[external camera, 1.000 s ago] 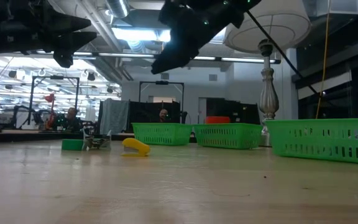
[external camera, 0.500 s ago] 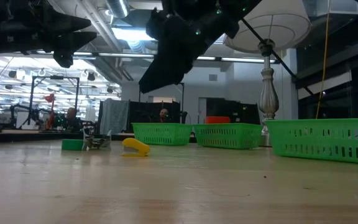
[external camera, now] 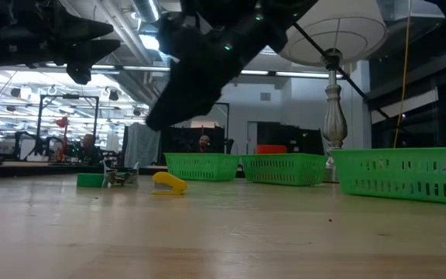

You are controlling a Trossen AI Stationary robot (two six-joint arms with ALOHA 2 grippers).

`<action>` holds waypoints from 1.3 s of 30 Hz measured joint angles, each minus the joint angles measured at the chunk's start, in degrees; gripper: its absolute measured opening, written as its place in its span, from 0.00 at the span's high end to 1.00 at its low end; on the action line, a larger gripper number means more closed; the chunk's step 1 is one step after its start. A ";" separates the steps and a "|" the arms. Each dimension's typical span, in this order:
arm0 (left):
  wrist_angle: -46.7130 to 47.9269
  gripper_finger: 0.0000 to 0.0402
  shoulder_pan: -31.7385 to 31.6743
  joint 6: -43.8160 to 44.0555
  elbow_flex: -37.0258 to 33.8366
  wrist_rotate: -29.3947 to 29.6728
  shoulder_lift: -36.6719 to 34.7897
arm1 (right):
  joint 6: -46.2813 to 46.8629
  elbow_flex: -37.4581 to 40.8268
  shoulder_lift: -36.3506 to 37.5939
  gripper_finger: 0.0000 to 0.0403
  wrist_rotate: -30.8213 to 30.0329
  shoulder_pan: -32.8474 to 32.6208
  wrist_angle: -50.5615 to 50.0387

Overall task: Pick and place Stapler, Stapler remover, tape
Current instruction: Put the yellow stapler into the top basket

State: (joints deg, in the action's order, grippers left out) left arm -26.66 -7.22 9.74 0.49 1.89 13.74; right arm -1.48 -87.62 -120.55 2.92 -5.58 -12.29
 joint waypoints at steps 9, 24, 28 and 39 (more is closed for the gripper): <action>0.02 0.57 0.00 0.00 0.00 0.00 0.00 | 2.57 -4.72 -3.69 0.48 -0.61 -0.79 -2.07; 0.00 0.57 0.00 0.00 0.00 0.00 0.00 | 4.03 -4.80 -3.68 0.48 -5.84 -3.10 -9.06; 0.00 0.57 0.00 0.00 0.00 0.00 0.00 | 4.09 -4.79 -4.61 0.48 -5.88 -3.33 -10.34; 0.00 0.57 0.00 0.00 0.00 0.00 0.00 | 4.17 -4.74 -8.80 0.48 -5.70 -3.68 -8.83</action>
State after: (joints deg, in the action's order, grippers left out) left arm -26.65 -7.22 9.74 0.49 1.89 13.74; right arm 2.70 -92.36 -129.34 -2.79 -9.26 -21.12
